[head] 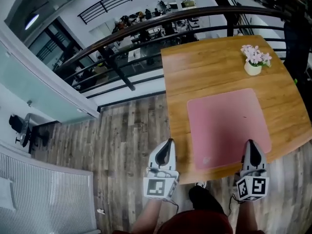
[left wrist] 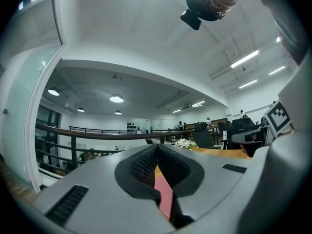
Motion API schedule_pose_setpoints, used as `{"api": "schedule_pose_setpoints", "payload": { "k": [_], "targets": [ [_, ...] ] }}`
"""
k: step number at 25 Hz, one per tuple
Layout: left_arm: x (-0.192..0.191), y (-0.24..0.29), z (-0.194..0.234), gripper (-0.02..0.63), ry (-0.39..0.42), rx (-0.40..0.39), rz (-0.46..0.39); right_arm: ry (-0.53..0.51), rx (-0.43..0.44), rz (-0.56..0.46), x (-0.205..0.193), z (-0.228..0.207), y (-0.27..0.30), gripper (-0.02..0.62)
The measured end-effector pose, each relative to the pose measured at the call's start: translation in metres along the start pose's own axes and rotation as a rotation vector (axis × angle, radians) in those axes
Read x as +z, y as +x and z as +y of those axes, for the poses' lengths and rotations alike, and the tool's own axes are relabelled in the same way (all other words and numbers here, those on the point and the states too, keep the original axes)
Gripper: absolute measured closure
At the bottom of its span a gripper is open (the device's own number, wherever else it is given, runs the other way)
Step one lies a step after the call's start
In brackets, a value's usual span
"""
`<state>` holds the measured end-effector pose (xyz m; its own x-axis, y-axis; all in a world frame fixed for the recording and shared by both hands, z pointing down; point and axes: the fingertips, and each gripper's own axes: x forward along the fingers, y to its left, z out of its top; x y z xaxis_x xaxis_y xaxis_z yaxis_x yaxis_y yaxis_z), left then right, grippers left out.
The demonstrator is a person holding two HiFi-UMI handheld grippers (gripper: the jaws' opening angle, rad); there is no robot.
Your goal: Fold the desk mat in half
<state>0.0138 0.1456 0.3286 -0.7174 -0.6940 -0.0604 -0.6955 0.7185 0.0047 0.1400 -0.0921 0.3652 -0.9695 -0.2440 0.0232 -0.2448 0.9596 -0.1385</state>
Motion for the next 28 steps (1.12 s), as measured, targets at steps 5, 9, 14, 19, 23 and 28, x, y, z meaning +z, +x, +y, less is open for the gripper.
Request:
{"api": "schedule_pose_setpoints", "payload": {
  "k": [5, 9, 14, 19, 23, 28],
  "targets": [
    [-0.012, 0.043, 0.015, 0.588, 0.007, -0.055, 0.035, 0.017, -0.069, 0.011, -0.012, -0.009, 0.036, 0.586],
    [-0.006, 0.068, 0.018, 0.588, 0.003, -0.106, 0.02, 0.005, -0.088, 0.021, -0.015, -0.012, 0.049, 0.586],
    [-0.002, 0.098, 0.013, 0.588, 0.025, -0.181, 0.019, 0.035, -0.164, 0.028, -0.017, -0.024, 0.049, 0.586],
    [-0.008, 0.136, 0.005, 0.588, 0.047, -0.294, 0.011, 0.031, -0.262, 0.002, -0.019, -0.035, 0.051, 0.586],
    [-0.019, 0.174, 0.006, 0.588, 0.034, -0.419, -0.003, 0.035, -0.385, -0.023, -0.022, -0.034, 0.052, 0.586],
    [-0.031, 0.211, 0.002, 0.588, 0.03, -0.645, 0.021, 0.044, -0.61, -0.046, -0.022, -0.022, 0.041, 0.586]
  ]
}}
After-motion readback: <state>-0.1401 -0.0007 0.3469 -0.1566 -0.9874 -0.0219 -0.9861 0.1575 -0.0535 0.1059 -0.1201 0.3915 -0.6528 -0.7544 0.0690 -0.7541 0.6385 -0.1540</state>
